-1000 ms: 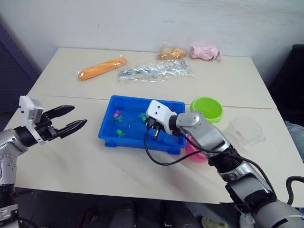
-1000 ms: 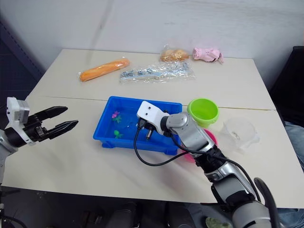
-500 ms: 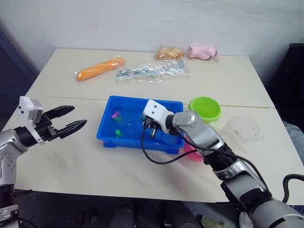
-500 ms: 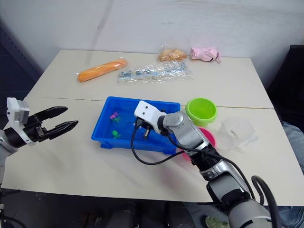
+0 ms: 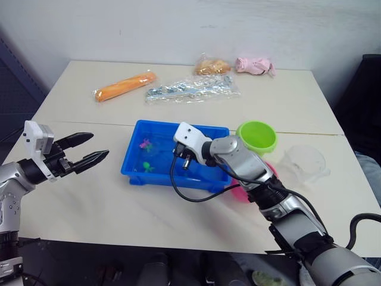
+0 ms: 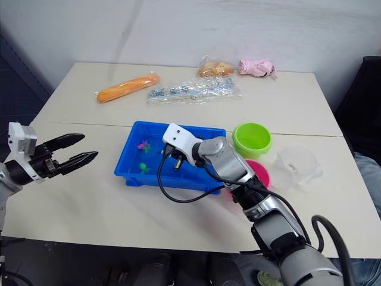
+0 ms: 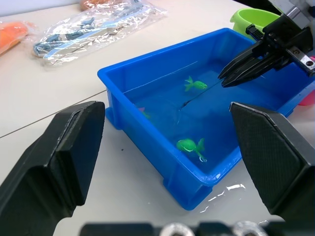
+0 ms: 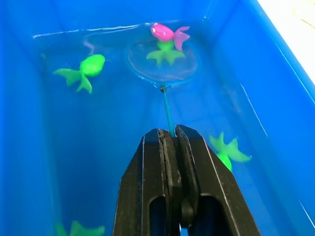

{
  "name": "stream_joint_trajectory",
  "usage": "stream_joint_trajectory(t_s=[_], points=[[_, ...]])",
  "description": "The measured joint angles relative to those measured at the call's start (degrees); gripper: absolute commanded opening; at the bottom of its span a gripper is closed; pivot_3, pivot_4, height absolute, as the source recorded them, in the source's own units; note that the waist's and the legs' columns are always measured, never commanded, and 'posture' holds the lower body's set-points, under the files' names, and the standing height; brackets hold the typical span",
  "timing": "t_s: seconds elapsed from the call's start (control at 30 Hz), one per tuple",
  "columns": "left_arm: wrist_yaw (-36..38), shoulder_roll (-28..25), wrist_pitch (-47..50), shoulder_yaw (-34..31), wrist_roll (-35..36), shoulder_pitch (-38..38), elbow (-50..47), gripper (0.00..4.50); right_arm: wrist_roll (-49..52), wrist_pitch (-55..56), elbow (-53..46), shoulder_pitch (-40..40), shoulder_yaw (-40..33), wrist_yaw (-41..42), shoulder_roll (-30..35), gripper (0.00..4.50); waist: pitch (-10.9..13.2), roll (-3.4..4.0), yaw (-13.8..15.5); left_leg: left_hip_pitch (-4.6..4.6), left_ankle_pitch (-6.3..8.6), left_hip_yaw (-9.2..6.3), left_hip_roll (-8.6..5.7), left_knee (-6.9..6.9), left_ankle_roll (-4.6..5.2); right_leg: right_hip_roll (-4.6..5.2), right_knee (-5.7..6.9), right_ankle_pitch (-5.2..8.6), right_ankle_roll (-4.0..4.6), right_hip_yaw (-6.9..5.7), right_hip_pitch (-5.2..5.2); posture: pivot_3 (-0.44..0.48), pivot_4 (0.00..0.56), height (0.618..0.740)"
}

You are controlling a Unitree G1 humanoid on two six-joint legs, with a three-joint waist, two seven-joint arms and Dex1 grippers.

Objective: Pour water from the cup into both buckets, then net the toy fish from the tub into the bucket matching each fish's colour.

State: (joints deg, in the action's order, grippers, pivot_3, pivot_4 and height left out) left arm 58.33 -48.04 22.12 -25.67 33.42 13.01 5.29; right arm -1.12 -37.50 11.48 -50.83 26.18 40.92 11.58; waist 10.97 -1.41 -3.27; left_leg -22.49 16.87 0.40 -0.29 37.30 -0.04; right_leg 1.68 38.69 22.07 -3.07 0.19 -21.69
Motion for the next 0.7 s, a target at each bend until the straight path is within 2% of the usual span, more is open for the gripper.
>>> stream_joint_trajectory(t_s=[0.33, 0.7], points=[[0.0, 0.0, 0.1, 0.0, 0.0, 0.0, -0.1, 4.36, 0.3, 7.8, 0.5, 3.1, -3.0, -0.2, 0.6, 0.00, 0.0, 0.00, 0.0, -0.01, 0.00, 0.00, 0.00, -0.02, -0.01, 0.00, -0.01, 0.00, 0.00, 0.00, -0.01, 0.000, 0.150, 0.740], [0.8, -0.1, 0.2, 0.1, 0.0, 1.0, 0.0, 4.36, 2.7, 10.8, -6.5, 9.5, -6.8, 4.0, 6.2, 0.00, 0.0, -0.01, 0.1, 0.00, 0.01, 0.01, 0.00, 0.00, 0.01, 0.00, 0.00, 0.00, 0.00, 0.00, 0.01, 0.000, 0.150, 0.740]])
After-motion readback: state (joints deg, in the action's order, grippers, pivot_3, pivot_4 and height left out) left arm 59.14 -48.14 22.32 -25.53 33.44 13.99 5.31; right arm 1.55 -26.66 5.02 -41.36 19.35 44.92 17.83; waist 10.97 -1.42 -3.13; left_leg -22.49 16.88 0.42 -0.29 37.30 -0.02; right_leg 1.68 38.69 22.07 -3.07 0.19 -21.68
